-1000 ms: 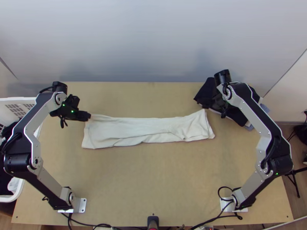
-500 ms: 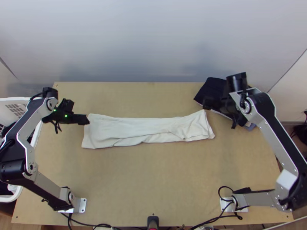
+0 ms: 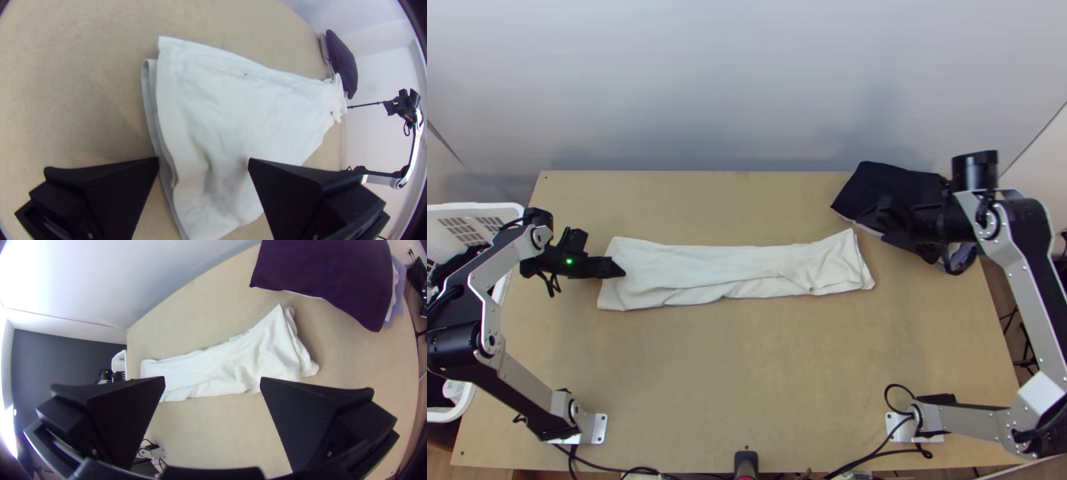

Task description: Fold the t-shirt

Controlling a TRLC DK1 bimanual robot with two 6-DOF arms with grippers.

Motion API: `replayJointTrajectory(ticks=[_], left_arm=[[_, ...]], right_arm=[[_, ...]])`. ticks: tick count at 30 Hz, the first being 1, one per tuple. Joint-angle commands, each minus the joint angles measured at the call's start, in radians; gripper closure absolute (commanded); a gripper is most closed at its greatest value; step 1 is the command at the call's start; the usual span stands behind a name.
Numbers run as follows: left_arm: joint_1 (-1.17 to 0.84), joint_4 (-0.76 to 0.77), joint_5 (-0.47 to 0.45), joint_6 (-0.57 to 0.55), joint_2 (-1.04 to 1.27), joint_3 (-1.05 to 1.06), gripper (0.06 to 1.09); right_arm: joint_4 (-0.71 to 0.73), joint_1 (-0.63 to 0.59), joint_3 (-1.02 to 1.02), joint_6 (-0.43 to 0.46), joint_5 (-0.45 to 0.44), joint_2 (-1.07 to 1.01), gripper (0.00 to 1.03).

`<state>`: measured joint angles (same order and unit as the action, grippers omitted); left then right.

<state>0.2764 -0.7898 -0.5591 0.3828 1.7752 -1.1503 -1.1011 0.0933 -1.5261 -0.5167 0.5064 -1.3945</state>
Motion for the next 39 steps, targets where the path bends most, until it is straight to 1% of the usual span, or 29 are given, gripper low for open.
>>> replayJointTrajectory(ticks=[1,8,15,17,18,19,21,24,27,32,34,36,39], left_arm=[[-0.005,0.041,-0.012,-0.019,0.04,0.015,0.11],[-0.097,0.077,-0.016,-0.079,0.064,0.017,0.11],[-0.22,0.109,-0.016,-0.147,0.079,0.015,0.11],[-0.252,0.113,-0.015,-0.162,0.081,0.015,0.13],[-0.26,0.115,-0.016,-0.165,0.078,0.017,0.26],[-0.269,0.118,-0.015,-0.177,0.073,0.014,0.46],[-0.27,0.147,-0.015,-0.205,0.069,0.011,1.06],[-0.246,0.143,-0.01,-0.203,0.049,0.012,1.05],[-0.155,0.109,-0.001,-0.176,0.038,-0.003,1.05],[0.109,-0.026,0.019,-0.004,0.061,-0.101,1.05],[0.213,-0.072,0.048,0.047,0.099,-0.175,1.05],[0.294,-0.154,0.07,0.096,0.147,-0.27,1.05],[0.322,-0.289,0.088,0.099,0.159,-0.37,1.05]], right_arm=[[-0.02,-0.035,-0.008,-0.014,0.066,0.029,0.04],[-0.02,-0.03,0.006,-0.02,0.066,0.048,0.04],[-0.031,-0.029,-0.052,-0.037,0.066,0.06,0.04],[-0.04,-0.032,-0.06,-0.037,0.064,0.061,0.04],[-0.042,-0.033,-0.062,-0.037,0.064,0.061,0.04],[-0.042,-0.037,-0.063,-0.037,0.064,0.063,0.04],[-0.043,-0.043,-0.065,-0.037,0.064,0.068,0.04],[-0.049,-0.05,-0.063,-0.032,0.064,0.072,0.04],[-0.052,-0.061,-0.06,-0.025,0.064,0.075,0.04],[-0.052,-0.07,-0.043,-0.011,0.064,0.075,0.04],[-0.051,-0.075,-0.032,-0.011,0.064,0.075,0.04],[-0.051,-0.076,-0.02,-0.008,0.064,0.075,0.04],[-0.051,-0.075,-0.002,-0.005,0.064,0.075,0.04]])
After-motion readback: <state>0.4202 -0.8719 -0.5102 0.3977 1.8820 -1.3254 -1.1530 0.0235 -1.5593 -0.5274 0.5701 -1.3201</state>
